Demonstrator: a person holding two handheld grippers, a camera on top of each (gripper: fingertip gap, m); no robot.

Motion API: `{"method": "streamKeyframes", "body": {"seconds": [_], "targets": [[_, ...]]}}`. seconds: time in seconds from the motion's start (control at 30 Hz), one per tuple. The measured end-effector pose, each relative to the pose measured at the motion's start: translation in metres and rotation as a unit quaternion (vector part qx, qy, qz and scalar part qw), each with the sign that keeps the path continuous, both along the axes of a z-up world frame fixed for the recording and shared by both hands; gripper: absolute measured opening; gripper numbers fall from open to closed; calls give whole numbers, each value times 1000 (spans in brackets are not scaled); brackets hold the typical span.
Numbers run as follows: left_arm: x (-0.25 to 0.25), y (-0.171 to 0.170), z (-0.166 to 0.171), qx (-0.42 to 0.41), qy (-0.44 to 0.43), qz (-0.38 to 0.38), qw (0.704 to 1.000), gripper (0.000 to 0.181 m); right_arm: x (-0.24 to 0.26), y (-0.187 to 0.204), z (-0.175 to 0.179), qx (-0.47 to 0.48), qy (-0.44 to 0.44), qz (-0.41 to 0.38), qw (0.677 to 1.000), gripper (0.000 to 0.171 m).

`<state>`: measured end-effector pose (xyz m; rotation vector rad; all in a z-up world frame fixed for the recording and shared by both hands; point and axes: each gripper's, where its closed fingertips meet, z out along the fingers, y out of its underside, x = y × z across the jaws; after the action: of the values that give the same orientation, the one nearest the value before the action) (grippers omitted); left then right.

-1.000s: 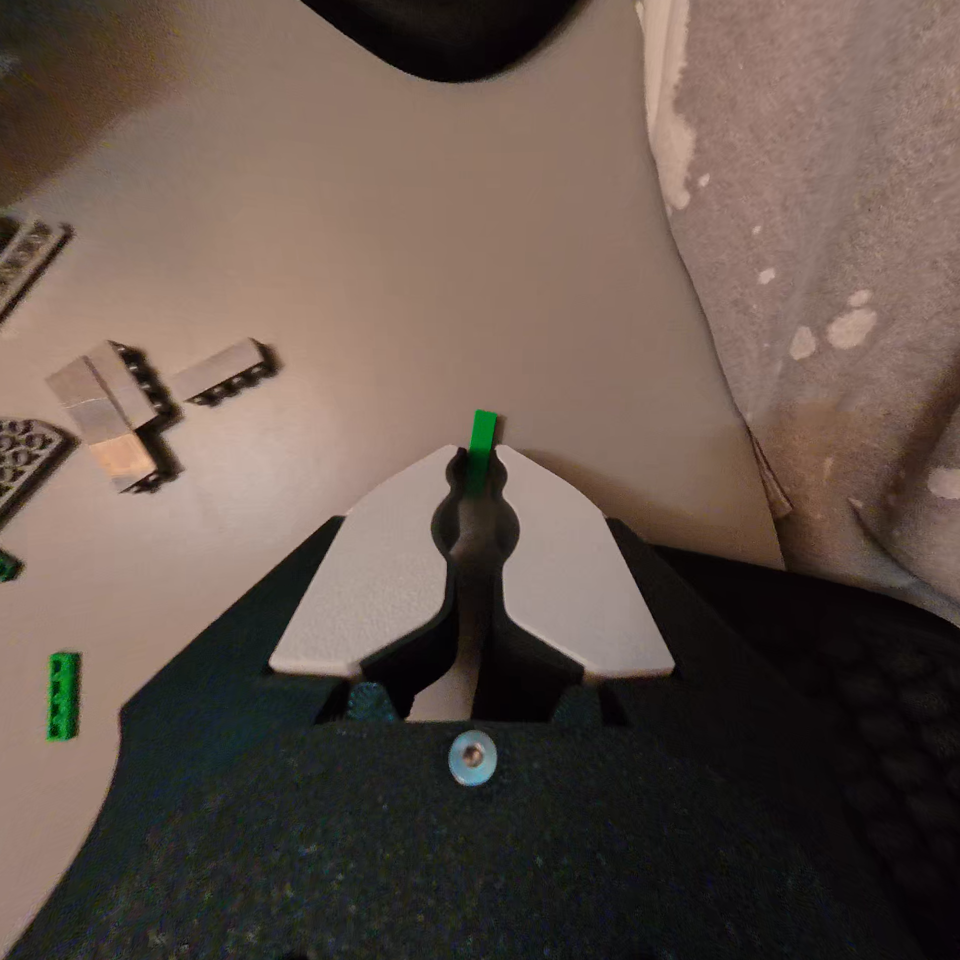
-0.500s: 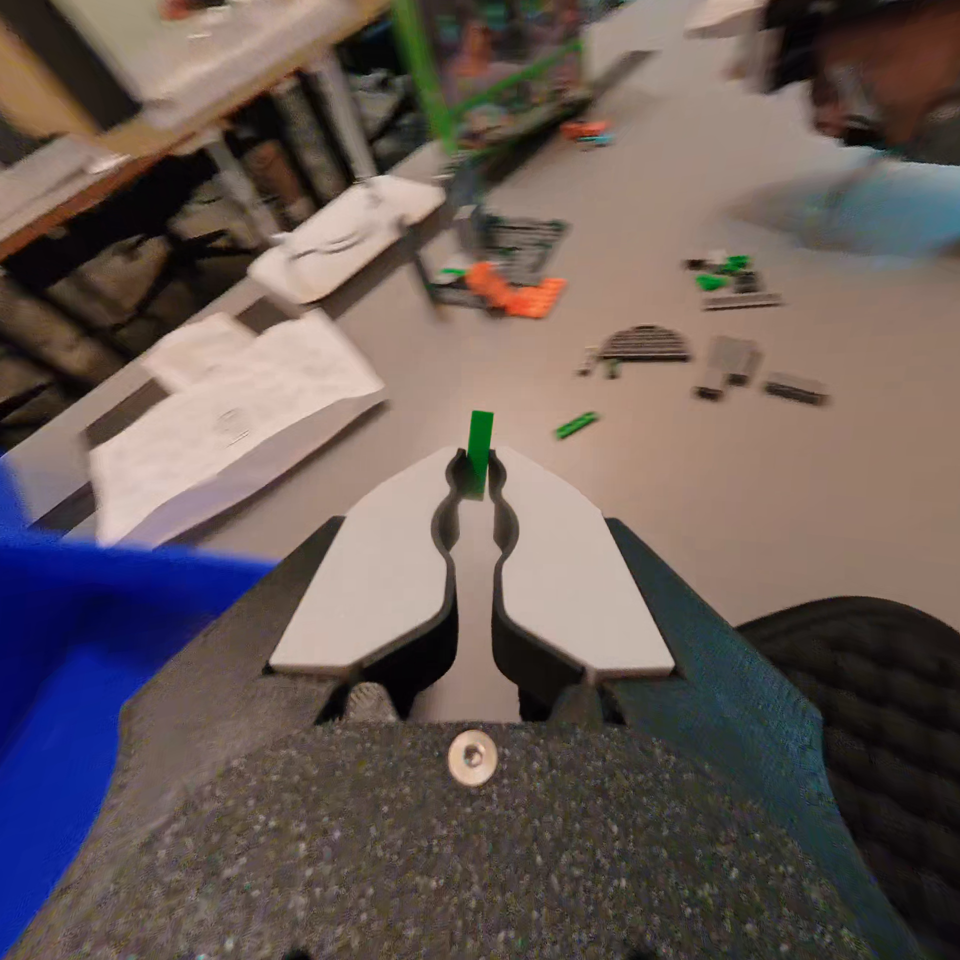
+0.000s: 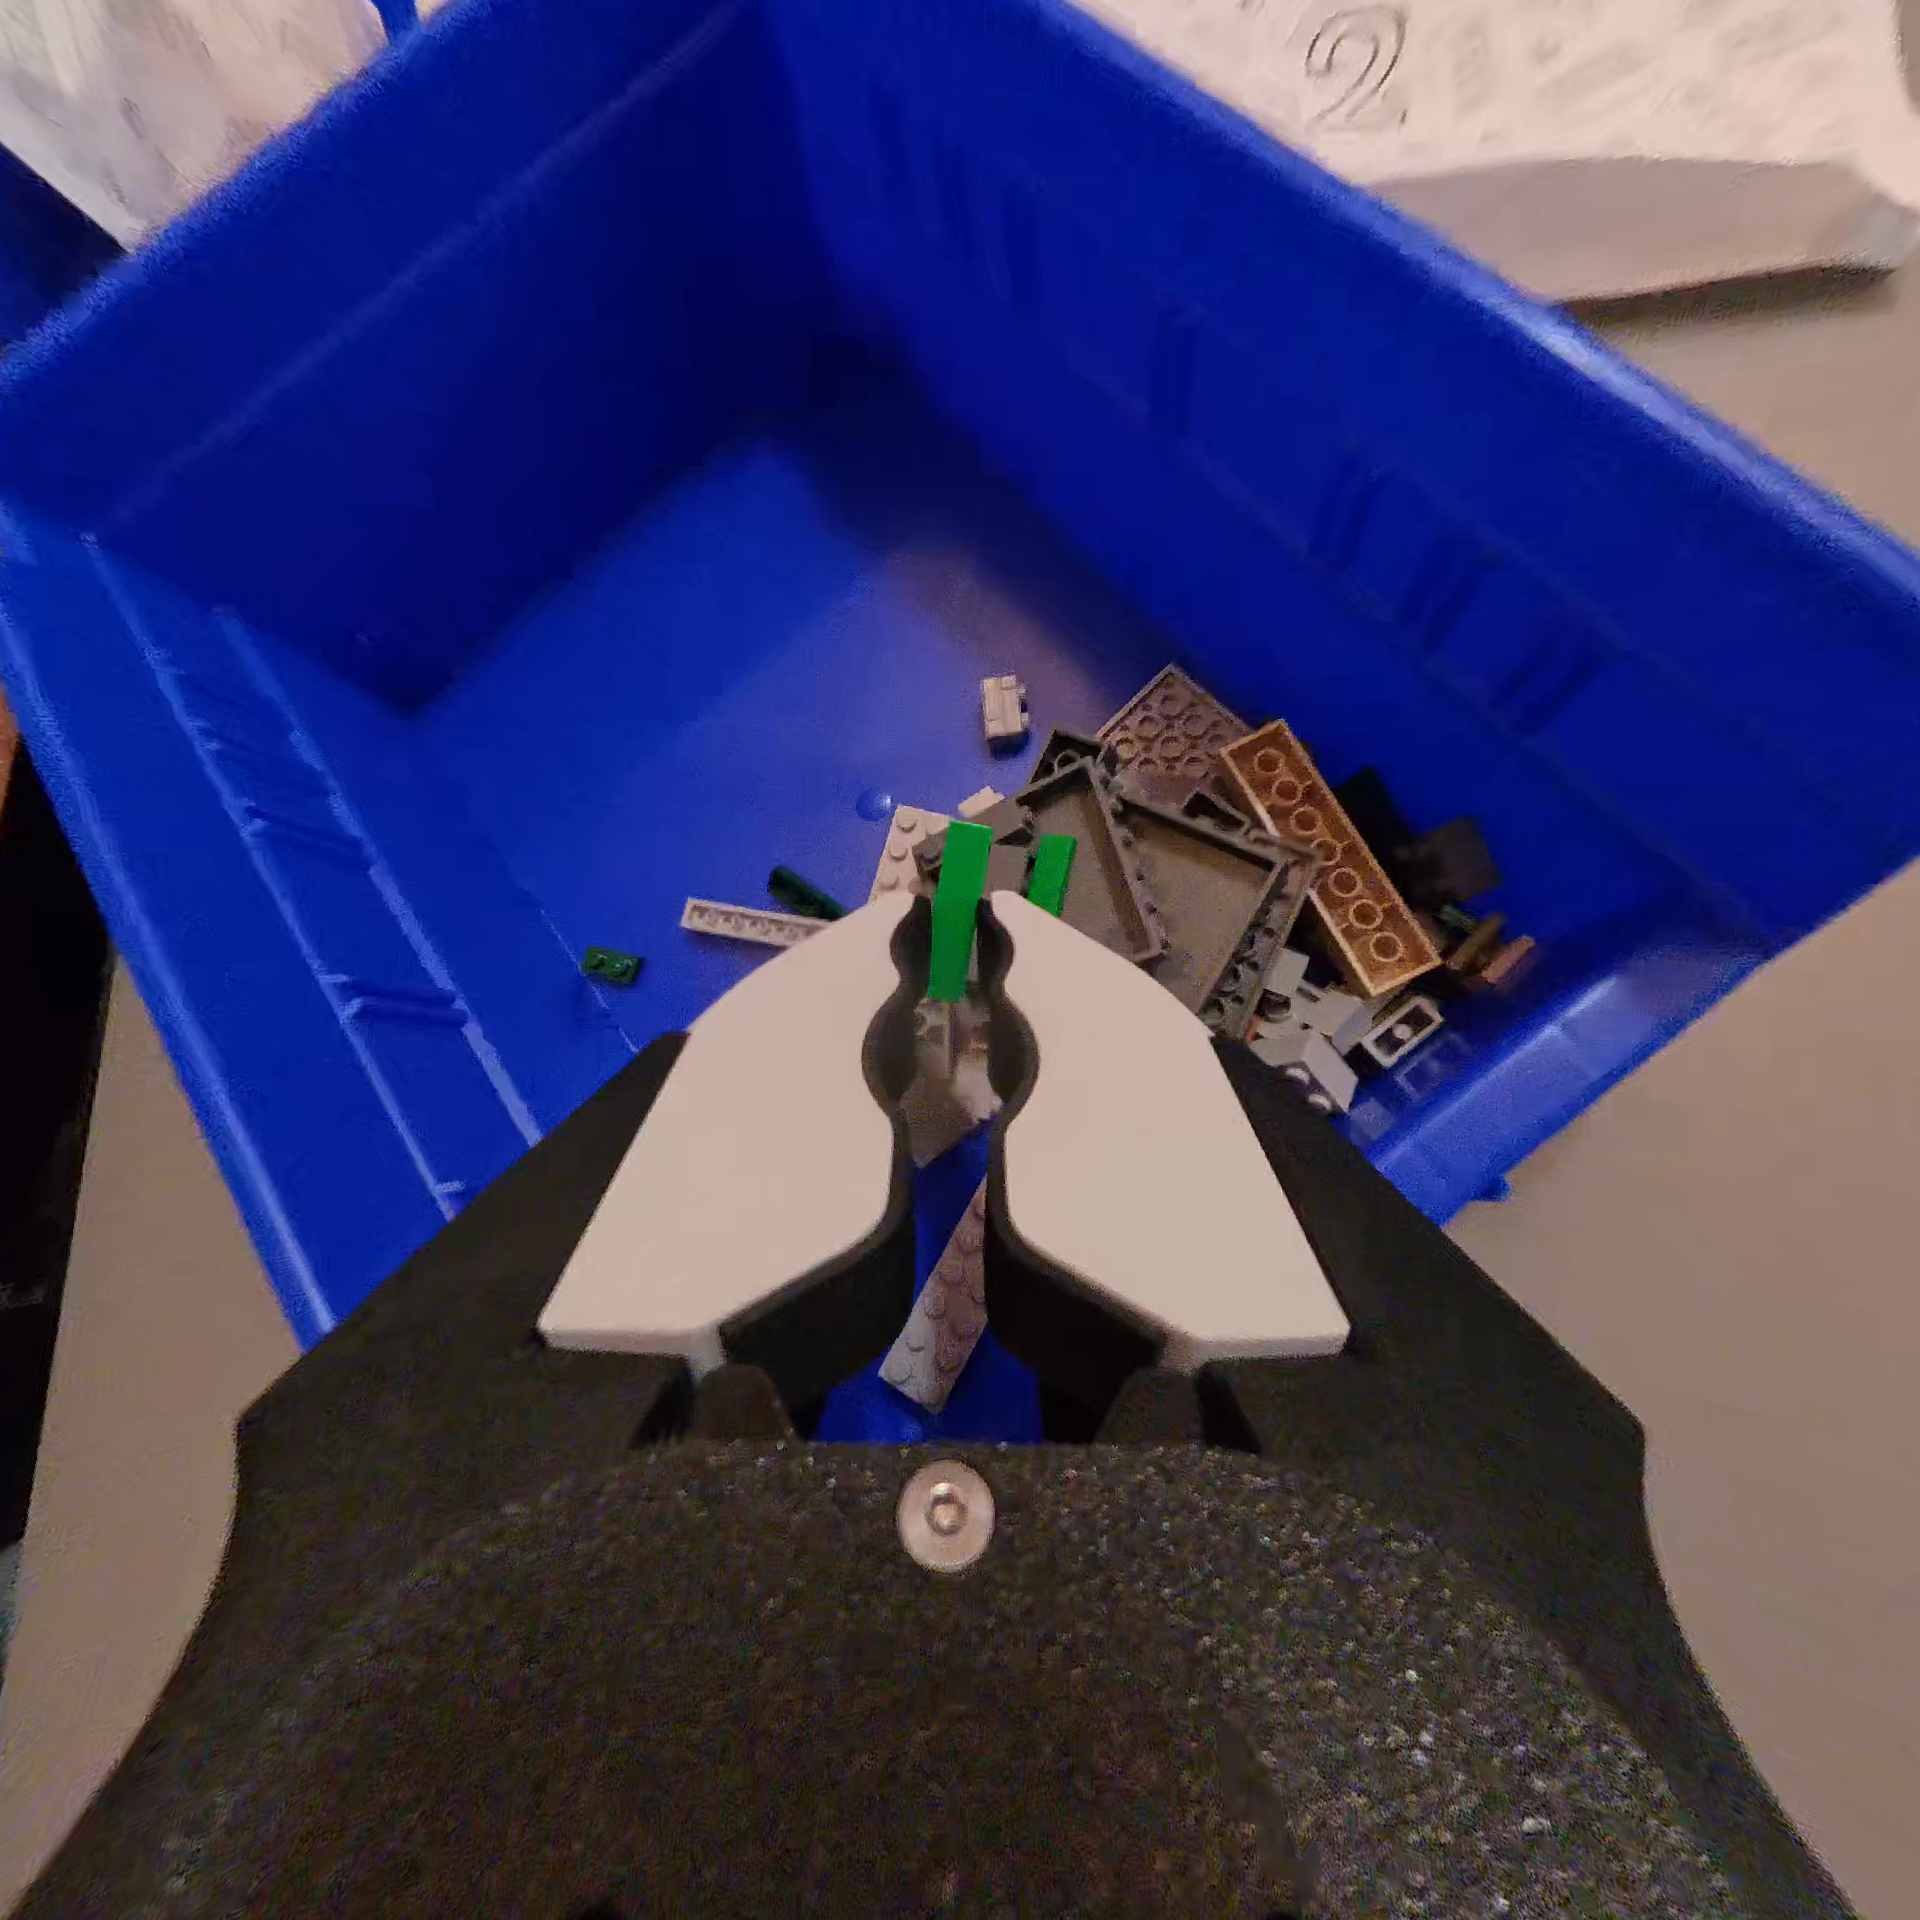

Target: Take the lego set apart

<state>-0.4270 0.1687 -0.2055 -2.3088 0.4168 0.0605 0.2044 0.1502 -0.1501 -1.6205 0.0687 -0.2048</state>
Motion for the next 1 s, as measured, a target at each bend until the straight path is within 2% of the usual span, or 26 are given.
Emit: {"method": "streamKeyframes", "body": {"seconds": [0.07,0.2,0.33,0.4,0.53,0.63,0.73,0.87,1.0], "targets": [[-1,-2,-9,-25,15,2,1000,9,0,0,-1,-2,1,1,1000,0],[2,0,-11,-22,28,5,999,25,1,0,-2,-5,4,1,1000,0],[18,1,11,32,24,-13,999,29,-4,1,-5,-11,1,12,1000,0],[45,-6,27,63,11,-66,996,28,-7,2,-6,-13,-2,18,1000,0],[135,-43,43,75,-27,-236,969,28,-13,4,-9,-19,-7,29,999,0],[213,-87,32,48,-44,-372,926,29,-18,5,-10,-20,-13,38,999,0],[274,-124,6,9,-25,-470,883,33,-23,5,-11,-23,-18,47,998,0],[330,-142,-25,-21,-6,-540,842,32,-35,7,-17,-40,-16,80,996,0],[364,-134,-46,-51,3,-556,830,31,-49,8,-23,-51,-22,110,992,0]]}}
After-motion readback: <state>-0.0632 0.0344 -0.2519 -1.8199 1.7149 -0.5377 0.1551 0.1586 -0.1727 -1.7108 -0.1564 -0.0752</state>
